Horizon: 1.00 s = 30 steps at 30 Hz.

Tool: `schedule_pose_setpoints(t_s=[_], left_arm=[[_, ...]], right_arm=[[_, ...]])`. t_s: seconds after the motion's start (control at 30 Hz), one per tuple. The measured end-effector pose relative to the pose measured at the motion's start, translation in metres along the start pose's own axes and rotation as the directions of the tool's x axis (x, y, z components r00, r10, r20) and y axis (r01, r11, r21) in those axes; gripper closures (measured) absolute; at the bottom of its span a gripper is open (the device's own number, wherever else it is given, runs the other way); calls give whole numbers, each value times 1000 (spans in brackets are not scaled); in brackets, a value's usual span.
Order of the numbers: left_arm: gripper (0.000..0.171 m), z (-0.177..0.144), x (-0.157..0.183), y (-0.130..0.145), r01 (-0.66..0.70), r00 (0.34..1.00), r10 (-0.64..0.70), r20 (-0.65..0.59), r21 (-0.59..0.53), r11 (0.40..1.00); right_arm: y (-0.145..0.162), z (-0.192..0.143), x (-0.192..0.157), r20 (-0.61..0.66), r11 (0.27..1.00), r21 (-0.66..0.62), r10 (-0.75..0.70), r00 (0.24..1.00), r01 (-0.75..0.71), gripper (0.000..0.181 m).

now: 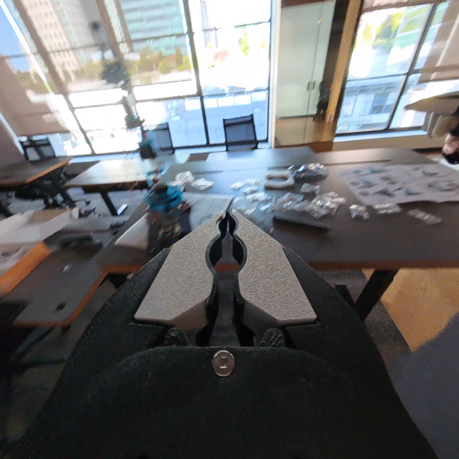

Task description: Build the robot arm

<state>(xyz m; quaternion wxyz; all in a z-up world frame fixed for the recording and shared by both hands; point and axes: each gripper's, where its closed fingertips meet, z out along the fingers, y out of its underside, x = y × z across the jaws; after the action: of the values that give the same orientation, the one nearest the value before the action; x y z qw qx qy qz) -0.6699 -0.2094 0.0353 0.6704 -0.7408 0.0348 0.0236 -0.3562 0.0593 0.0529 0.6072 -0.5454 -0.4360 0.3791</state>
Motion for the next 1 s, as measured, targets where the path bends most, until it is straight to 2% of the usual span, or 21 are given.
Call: schedule_pose_setpoints(t_s=[0.07, 0.13, 0.2, 0.27, 0.33, 0.43, 0.6, 0.67, 0.77, 0.9, 1.0], left_arm=[[171, -50, -60, 25, 39, 999, -39, -16, -17, 999], [171, -80, -117, 37, 87, 996, -87, -32, 4, 996], [171, -94, -159, 42, 128, 989, -128, -74, -12, 992], [171, -96, -187, 43, 131, 982, -133, -134, -25, 991], [171, -88, -213, 46, 110, 976, -110, -190, -13, 994], [171, -56, -247, 55, 120, 958, -118, -261, -9, 993], [171, 10, -271, 52, 274, 861, -244, -446, 2, 962], [171, 37, -282, 58, 264, 839, -251, -483, -41, 964], [171, 75, -304, 68, 228, 834, -254, -489, -115, 967], [167, 122, -334, 76, 204, 820, -246, -517, -137, 969], [166, 166, -347, 75, 258, 736, -325, -594, -197, 946]], right_arm=[[-7, 35, -52, -3, 995, 90, 47, 999, -47, 181], [-9, 69, -85, -55, 984, 159, 88, 995, -79, 181], [-13, 104, -105, -79, 972, 184, 165, 983, -148, 181], [-23, 133, -130, -9, 963, 161, 222, 975, -218, 181], [-32, 148, -144, -45, 978, 132, 168, 985, -161, 181], [-38, 162, -152, -159, 996, 77, 47, 986, -35, 181], [-26, 200, -153, -171, 999, 0, 33, 985, -34, 177], [-18, 219, -145, -175, 1000, -11, 20, 984, -22, 176], [-5, 254, -111, -247, 999, -17, 22, 969, -27, 167], [6, 312, -103, -180, 997, -69, 30, 983, -43, 163], [8, 345, -106, -192, 996, -90, 2, 981, -19, 163]])
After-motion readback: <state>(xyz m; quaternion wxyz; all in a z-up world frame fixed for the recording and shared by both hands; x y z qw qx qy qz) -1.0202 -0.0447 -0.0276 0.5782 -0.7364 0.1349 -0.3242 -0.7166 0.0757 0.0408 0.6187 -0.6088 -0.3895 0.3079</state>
